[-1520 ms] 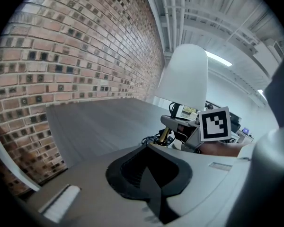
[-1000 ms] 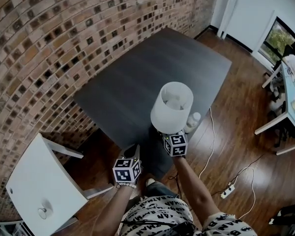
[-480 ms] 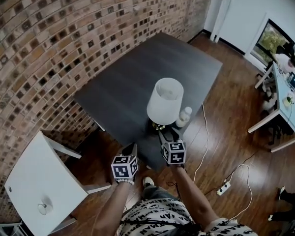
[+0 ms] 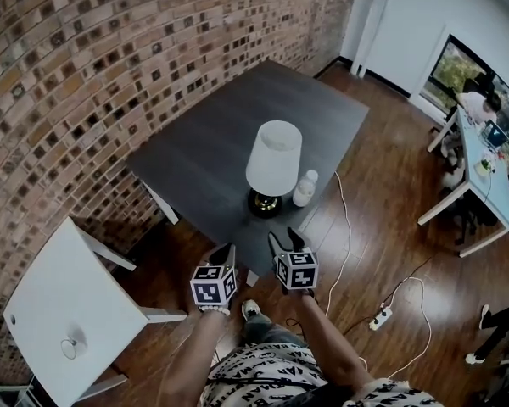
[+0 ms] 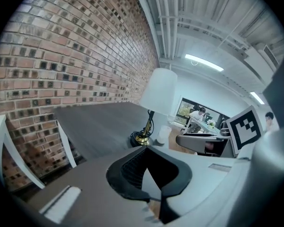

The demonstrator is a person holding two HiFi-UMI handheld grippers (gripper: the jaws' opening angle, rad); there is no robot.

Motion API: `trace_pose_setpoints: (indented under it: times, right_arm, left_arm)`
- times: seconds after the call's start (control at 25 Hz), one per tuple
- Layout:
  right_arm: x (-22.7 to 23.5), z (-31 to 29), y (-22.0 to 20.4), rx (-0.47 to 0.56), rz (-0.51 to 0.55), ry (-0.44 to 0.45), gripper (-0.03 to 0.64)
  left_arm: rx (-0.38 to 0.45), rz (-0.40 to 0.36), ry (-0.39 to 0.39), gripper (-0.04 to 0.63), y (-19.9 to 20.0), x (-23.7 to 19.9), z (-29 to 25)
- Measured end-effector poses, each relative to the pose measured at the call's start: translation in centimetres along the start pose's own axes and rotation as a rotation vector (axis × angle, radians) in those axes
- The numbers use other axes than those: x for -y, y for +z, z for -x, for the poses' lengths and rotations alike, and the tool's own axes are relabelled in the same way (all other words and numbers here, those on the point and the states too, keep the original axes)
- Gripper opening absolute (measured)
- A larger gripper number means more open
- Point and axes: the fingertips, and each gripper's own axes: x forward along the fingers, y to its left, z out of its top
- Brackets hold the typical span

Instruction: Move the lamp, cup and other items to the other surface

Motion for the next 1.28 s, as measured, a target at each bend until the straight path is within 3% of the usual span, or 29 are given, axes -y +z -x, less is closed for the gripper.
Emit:
trace_pose_setpoints:
  times: [0.24, 0.32, 0.56, 1.08, 1.28]
  right_arm:
    - [-3.1, 3.1, -1.2, -0.026, 0.016, 0.050, 0.259]
    - [-5.0, 3.7, -1.7, -0.044, 0.013, 0.110, 0.306]
    - [-12.7, 5.6, -3.0, -0.042, 0.053, 0.286, 0.327]
    - [-51.6, 7.8, -11.4, -0.193, 0.440, 0.979, 0.445]
    - [-63.0, 9.7, -15.4, -0.233, 0.560, 1.166, 0.460]
  left_arm:
    - [0.030, 0.020, 0.013, 0.000, -1.2, 0.8, 4.2]
    - [0.055, 0.039, 0.045, 0.000, -1.6, 0.8, 6.2]
    - [0.098, 0.095, 0.157, 0.000, -4.5, -1.4, 13.1]
    - [0.265, 0.387, 0.773, 0.000, -15.3, -19.1, 41.2]
    - [0.316, 0.493, 0.980, 0.000, -19.6, -23.3, 50.3]
